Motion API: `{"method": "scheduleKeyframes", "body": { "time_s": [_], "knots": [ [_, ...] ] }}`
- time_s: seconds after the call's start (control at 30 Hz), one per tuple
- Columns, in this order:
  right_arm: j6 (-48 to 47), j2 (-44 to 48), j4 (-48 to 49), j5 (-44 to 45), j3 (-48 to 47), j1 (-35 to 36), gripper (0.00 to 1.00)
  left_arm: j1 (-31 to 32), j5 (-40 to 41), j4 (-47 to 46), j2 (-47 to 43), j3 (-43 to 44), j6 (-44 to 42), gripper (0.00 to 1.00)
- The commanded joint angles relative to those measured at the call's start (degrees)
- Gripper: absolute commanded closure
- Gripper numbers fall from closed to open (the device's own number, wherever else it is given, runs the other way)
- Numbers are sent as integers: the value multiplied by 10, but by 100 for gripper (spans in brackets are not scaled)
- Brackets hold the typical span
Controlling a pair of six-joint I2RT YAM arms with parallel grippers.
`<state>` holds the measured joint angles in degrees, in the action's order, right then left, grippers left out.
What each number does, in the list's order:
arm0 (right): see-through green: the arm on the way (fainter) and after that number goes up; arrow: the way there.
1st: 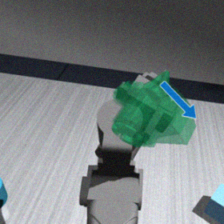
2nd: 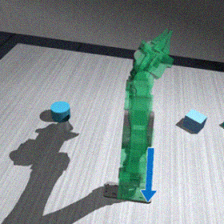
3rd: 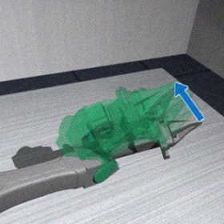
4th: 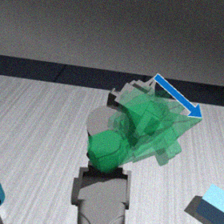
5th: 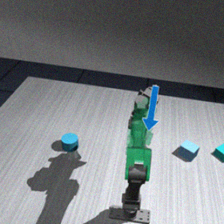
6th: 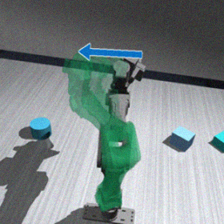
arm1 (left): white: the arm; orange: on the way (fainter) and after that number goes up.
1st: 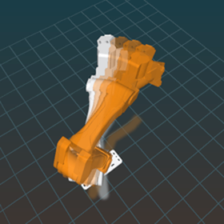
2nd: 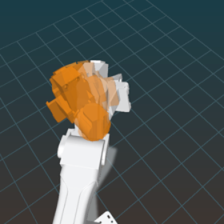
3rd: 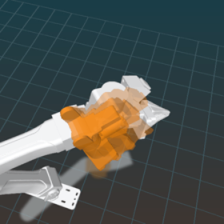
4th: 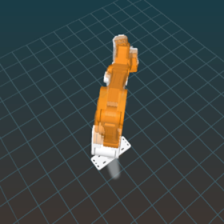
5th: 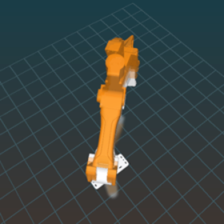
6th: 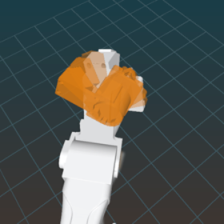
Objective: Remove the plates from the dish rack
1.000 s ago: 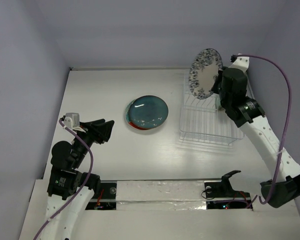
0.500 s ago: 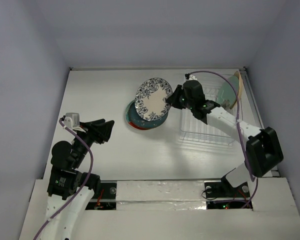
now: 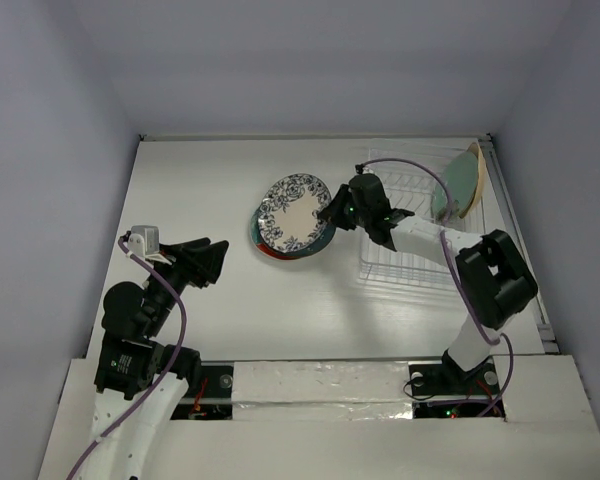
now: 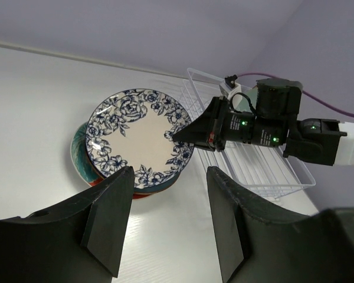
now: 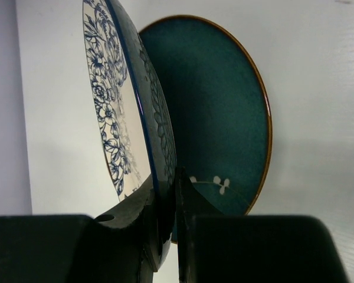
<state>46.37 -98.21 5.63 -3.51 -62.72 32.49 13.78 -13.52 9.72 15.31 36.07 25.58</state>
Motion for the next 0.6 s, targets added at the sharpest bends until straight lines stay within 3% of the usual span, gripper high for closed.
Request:
{"method": "scheduleKeyframes", "body": {
  "time_s": [0.0,0.23,0.33,0.37,0.57],
  "knots": [
    [31,6,130,-25,-5,11,100,1,-6,-22,5,-4,1,51],
    [-15,-20,91,-35,-11,11,93,1,-6,-22,7,-4,2,51],
    [-45,-28,46,-34,-21,16,80,1,-6,-22,6,-4,2,51],
    [-51,-28,39,-34,-19,16,72,1,-6,-22,6,-3,2,51],
    [-92,-35,4,-46,-11,22,49,1,-8,-23,8,-3,1,51]
  ]
}}
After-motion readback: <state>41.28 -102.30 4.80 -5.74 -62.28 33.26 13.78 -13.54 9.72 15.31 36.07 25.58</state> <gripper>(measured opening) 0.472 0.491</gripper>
